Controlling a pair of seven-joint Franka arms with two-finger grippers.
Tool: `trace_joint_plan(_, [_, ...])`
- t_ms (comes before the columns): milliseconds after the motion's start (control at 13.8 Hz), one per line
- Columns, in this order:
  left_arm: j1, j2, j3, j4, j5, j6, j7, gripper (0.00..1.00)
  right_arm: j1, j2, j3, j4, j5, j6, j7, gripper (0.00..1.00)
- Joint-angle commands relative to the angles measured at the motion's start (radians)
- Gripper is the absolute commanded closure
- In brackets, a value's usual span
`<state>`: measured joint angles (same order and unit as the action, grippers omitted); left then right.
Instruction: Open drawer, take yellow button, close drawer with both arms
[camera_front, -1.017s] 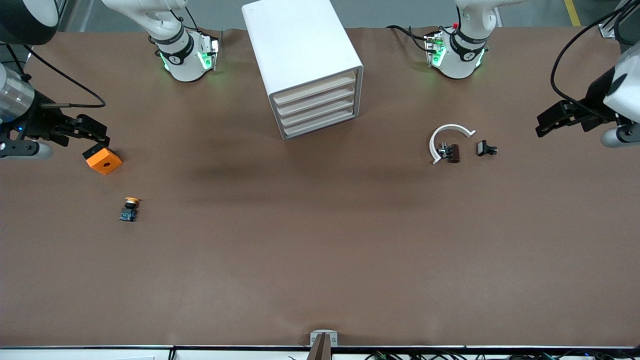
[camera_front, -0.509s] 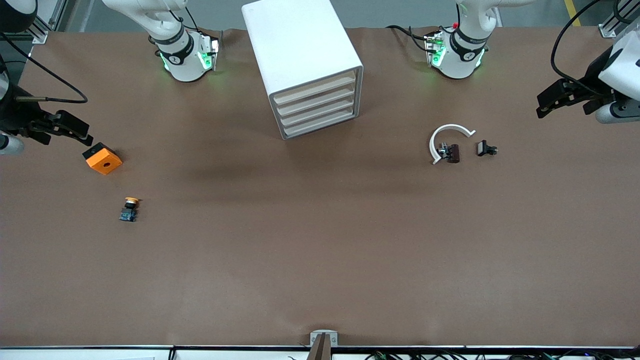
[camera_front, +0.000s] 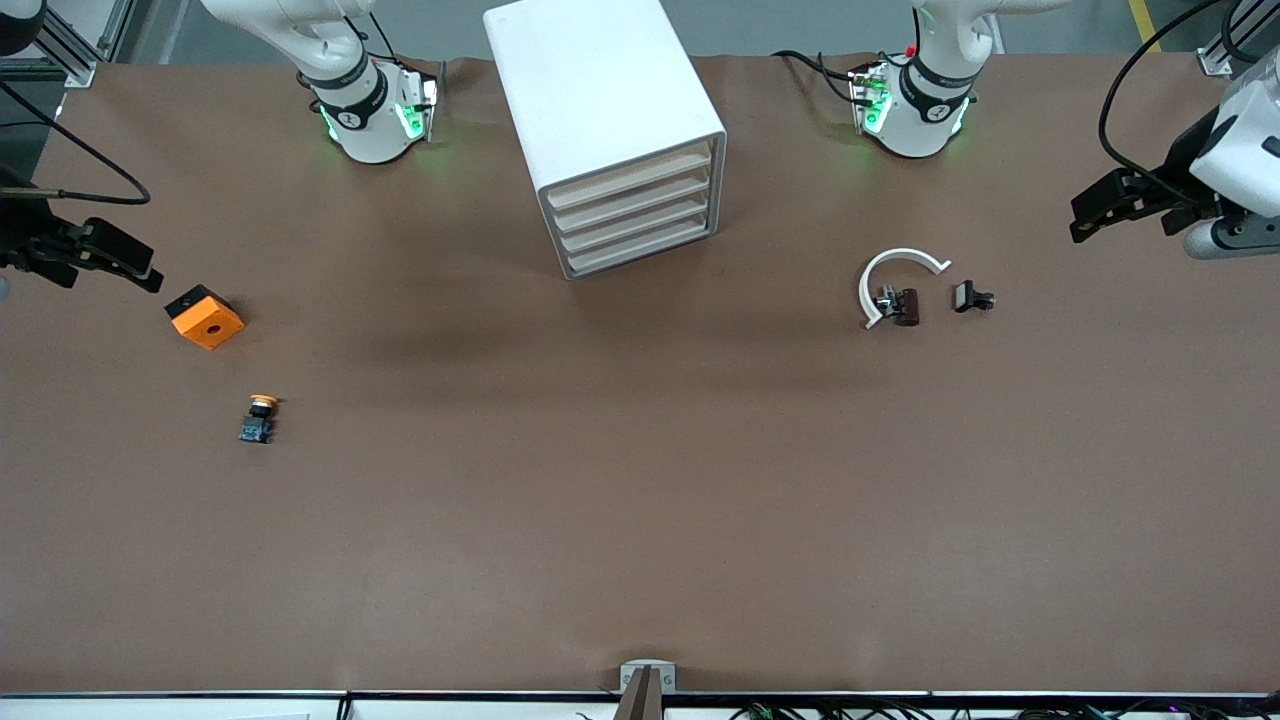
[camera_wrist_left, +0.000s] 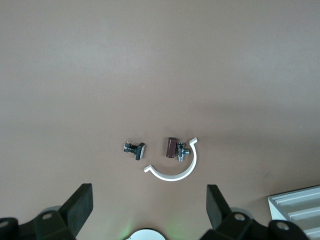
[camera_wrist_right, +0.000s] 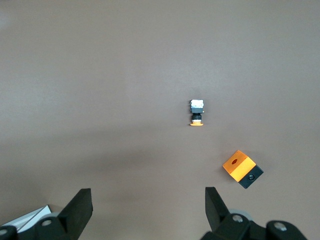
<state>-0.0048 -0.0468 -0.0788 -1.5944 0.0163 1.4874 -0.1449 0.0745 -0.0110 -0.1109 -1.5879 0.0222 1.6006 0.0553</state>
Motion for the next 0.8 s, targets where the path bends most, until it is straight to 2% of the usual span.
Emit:
trace_joint_plan(0, [-0.011, 0.008, 0.01, 0.03, 0.007, 0.001, 0.016, 0.0, 0.022, 0.006, -0.018, 0.019, 0.012, -0.01, 0.005, 0.0])
trace_joint_plan(726, [-0.007, -0.016, 0.008, 0.011, 0.001, -0.016, 0.016, 0.0, 0.022, 0.013, -0.021, 0.036, 0.012, -0.017, 0.003, 0.0])
